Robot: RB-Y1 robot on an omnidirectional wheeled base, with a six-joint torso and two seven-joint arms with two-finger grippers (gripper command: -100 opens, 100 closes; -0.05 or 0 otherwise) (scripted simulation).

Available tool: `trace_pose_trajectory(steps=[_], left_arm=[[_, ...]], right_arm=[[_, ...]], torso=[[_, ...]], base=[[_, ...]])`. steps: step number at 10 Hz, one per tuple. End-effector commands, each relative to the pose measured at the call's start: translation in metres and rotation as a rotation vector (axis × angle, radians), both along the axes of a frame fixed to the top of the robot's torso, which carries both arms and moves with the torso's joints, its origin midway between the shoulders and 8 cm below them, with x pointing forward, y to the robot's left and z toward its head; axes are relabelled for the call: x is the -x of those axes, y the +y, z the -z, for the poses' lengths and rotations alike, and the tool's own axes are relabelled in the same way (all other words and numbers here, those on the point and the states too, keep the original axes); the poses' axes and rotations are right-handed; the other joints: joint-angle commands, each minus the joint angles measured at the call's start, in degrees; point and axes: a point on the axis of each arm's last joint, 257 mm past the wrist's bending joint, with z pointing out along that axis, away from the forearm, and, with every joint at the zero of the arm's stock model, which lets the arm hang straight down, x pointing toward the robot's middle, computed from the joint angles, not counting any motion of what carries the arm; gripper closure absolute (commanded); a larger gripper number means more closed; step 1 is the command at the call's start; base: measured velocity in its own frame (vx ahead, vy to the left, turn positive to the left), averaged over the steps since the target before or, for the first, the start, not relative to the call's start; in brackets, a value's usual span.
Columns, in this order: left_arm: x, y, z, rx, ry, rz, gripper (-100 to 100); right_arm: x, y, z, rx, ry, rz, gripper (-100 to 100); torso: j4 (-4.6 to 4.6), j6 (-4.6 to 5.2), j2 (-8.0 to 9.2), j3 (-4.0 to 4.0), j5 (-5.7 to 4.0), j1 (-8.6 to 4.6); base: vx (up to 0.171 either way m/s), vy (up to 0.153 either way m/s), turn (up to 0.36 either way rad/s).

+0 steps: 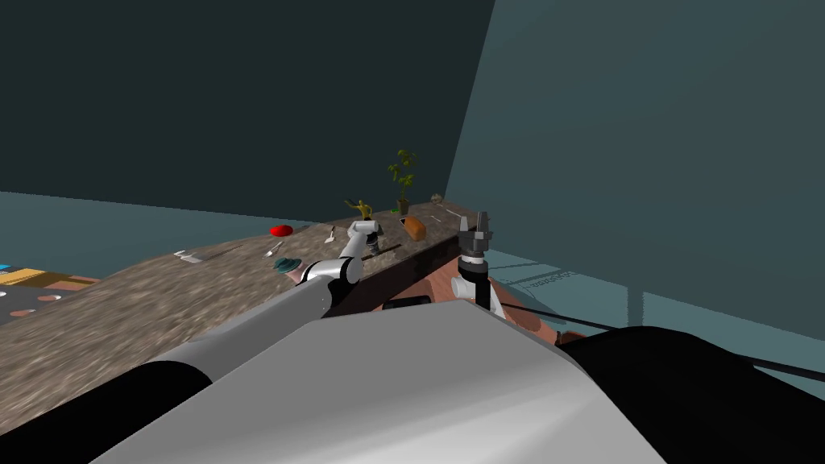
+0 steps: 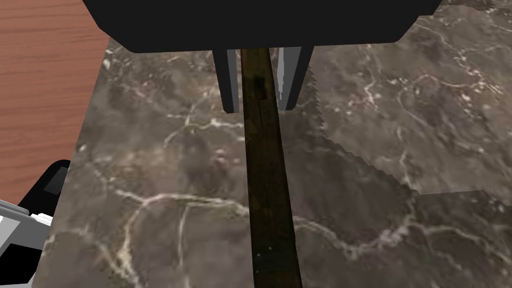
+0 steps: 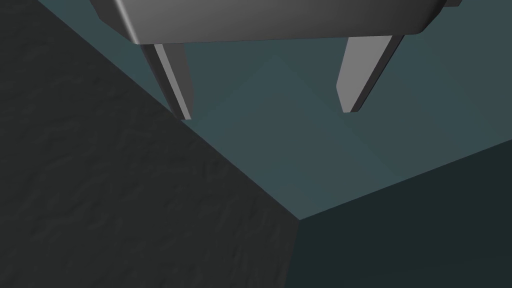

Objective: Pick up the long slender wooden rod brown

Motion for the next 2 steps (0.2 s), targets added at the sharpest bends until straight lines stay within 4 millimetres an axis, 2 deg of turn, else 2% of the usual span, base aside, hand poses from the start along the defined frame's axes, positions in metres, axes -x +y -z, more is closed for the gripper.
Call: trace_pose_trajectory(steps=[1,2], left_arm=[[0.0000,0.0000,0.0000,0.000,0.000,0.000,100],[-0.0001,0.0001,-0.0011,0.000,0.001,0.000,0]], right_arm=[[0.0000,0.0000,0.0000,0.000,0.000,0.000,0],[0.0000,0.0000,0.0000,0.000,0.000,0.000,0]], torso=[[0.00,0.00,0.00,0.00,0.00,0.00],[-0.03,0.00,-0.02,-0.02,0.01,-0.02]], base=[[-0.006,0.011,-0.003],[0.000,0.000,0.000]])
